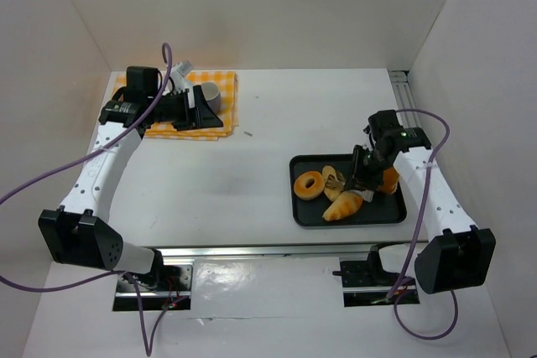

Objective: Place the bread

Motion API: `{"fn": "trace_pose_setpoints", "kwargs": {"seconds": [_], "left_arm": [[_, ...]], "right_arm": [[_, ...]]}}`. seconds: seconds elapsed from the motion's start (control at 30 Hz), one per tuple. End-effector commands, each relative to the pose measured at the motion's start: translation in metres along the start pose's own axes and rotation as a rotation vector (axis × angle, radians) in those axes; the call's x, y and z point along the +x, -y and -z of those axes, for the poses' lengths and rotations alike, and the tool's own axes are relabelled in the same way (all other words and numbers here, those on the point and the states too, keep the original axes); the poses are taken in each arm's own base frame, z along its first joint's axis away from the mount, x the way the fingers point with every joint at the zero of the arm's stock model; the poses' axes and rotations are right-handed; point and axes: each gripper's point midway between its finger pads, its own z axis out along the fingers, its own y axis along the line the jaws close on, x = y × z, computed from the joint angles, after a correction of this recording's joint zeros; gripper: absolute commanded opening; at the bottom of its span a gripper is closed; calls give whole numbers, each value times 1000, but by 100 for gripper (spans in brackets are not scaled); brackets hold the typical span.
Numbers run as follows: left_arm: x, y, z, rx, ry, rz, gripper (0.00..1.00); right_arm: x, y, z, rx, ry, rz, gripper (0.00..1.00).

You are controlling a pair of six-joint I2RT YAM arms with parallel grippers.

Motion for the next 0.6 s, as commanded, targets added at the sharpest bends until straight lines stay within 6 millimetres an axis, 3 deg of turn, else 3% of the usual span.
{"fn": "trace_pose_setpoints", "kwargs": {"seconds": [0.0, 0.13, 0.27, 0.37, 0.5, 0.53, 0.57], "left_arm": [[-8, 2, -1, 19, 24, -10, 78], [-14, 5, 2, 14, 41, -22, 78], [-23, 10, 7, 10, 63, -38, 78], [-32, 9, 16, -11, 89, -35, 78], [-47, 1, 30, -70, 147, 2, 78], [-50, 6, 36, -75, 171, 11, 78], [-54, 5, 44, -93, 198, 16, 78]], "right_arm": [[-39, -8, 19, -23, 144, 39, 25], [-58, -13, 48, -3, 225, 58, 15], [-69, -21, 72, -9, 274, 66, 13], [-83, -46, 96, -110, 339, 98, 12], [-107, -108, 123, -359, 457, 170, 9], [-117, -144, 133, -480, 512, 241, 9], [-120, -163, 137, -537, 531, 267, 9]]}}
